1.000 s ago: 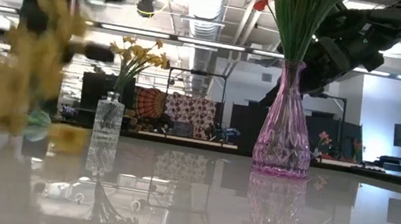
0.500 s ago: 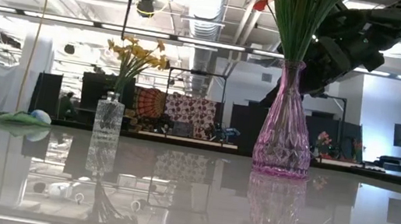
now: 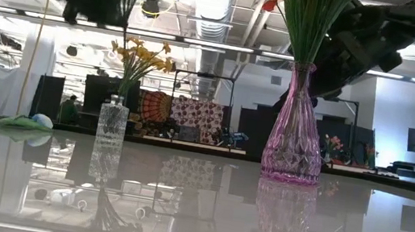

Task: Sort flowers into vase by color
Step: Put the yellow flowers into the transparent vase

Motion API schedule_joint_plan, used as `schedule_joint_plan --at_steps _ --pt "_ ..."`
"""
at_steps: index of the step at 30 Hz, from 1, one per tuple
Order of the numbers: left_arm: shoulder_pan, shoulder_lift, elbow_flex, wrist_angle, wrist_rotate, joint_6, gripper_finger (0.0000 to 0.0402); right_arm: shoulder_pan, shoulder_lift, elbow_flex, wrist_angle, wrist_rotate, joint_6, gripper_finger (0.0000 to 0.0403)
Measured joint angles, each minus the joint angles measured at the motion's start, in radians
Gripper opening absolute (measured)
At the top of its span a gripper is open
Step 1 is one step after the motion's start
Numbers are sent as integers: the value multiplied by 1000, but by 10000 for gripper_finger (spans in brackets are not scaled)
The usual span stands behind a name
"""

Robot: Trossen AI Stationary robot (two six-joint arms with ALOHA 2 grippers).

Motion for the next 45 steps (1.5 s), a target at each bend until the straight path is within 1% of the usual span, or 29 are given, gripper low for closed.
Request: schedule_joint_plan --at_steps 3,6,9,12,17,20,23,28,30,45 --pt "49 -1 -95 131 4 -28 2 11 0 0 -2 0 0 228" --pt "79 1 -175 212 12 -59 2 15 0 0 -11 1 -1 228" --pt "96 1 -224 285 19 -76 2 10 0 0 -17 12 -1 228" --pt "104 2 -253 319 18 -80 2 1 0 0 -21 28 -1 228" --pt "117 3 -255 301 14 -83 2 -9 0 0 -21 29 -1 228" --pt "124 27 -255 303 13 -95 2 -9 0 0 -20 30 -3 228" --pt "126 83 -255 322 20 -116 2 -9 0 0 -21 30 -2 228" --pt "126 193 -255 440 24 -105 2 -9 0 0 -21 30 0 228" --pt "126 225 -255 459 23 -105 2 -6 0 0 -22 30 7 228" --pt "127 364 -255 403 3 -135 2 -15 0 0 -25 28 -1 228"
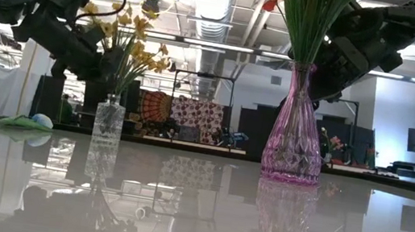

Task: Sort flowers into vase by color
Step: Put the yellow flowers into the transparent vase, then put the top white flower into the transparent vase

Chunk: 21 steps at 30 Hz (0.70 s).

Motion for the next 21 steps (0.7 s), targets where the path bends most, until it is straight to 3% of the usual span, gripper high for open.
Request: schedule_joint_plan --at_steps 7,21 --pt "0 42 27 -66 17 21 31 0 0 0 -2 -1 0 228" --pt "0 -39 165 -387 70 58 162 0 0 0 -30 -1 0 228"
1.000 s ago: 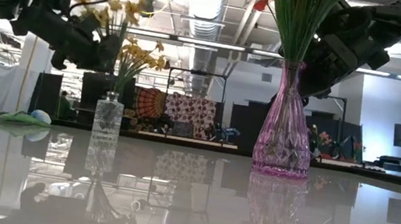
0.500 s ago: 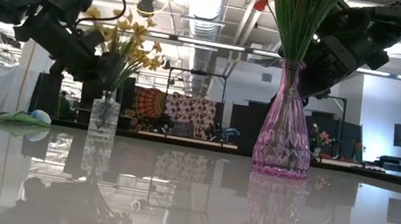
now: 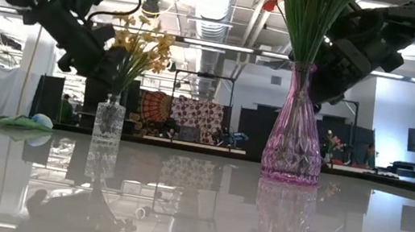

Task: Sort flowers into vase by color
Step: Put the top white flower into the transparent vase

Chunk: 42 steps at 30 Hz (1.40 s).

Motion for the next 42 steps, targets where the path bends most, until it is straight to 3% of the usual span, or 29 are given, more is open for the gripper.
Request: schedule_joint_plan --at_steps 5,12,17,23,30,36,42 --pt "0 -66 53 -235 23 -41 182 0 0 0 -16 0 0 228" --pt "0 -136 96 -529 233 -34 185 0 0 0 -20 0 -5 228" --pt "0 -131 121 -778 382 -169 185 0 0 0 -19 0 -16 228" --pt "-25 -104 122 -875 524 -333 185 0 0 0 -17 0 -19 228" --pt "-83 -92 122 -980 503 -389 185 2 0 0 -9 0 -11 228" --pt "-87 -81 164 -1153 316 -417 185 2 0 0 5 0 -11 228" --pt "-88 -23 153 -1183 263 -452 185 2 0 0 6 0 -10 228"
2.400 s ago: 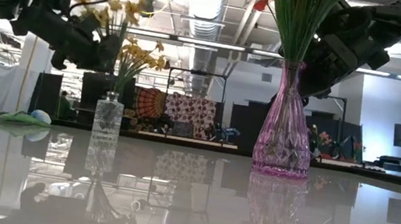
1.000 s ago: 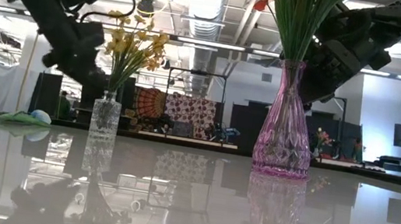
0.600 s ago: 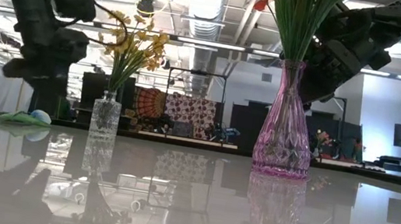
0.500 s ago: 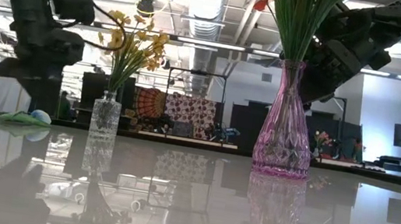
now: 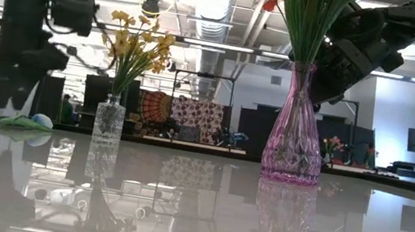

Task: Sort flowers into vase by color
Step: Put the top white flower into the transparent vase

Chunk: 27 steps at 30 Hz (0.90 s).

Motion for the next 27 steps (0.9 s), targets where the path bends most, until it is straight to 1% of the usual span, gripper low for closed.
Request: schedule_joint_plan --at_steps 5,8,10,12,15,18,22,27 --pt "0 119 -10 10 -51 -32 185 0 0 0 7 0 2 228" --pt "0 175 -10 71 -58 -29 185 0 0 0 7 0 2 228" --pt "0 197 -10 110 -55 -18 185 2 0 0 4 0 2 228" --pt "0 217 -10 131 -73 -15 185 4 0 0 -4 0 2 228" --pt "0 246 -10 104 -133 -36 185 12 0 0 -14 0 1 228" --pt "0 263 -8 106 -137 -42 183 20 0 0 -24 0 -5 228" --pt "0 283 -6 107 -128 -43 159 20 0 0 -26 0 -15 228" --pt "0 286 -8 118 -91 -28 94 20 0 0 -25 0 -17 228"
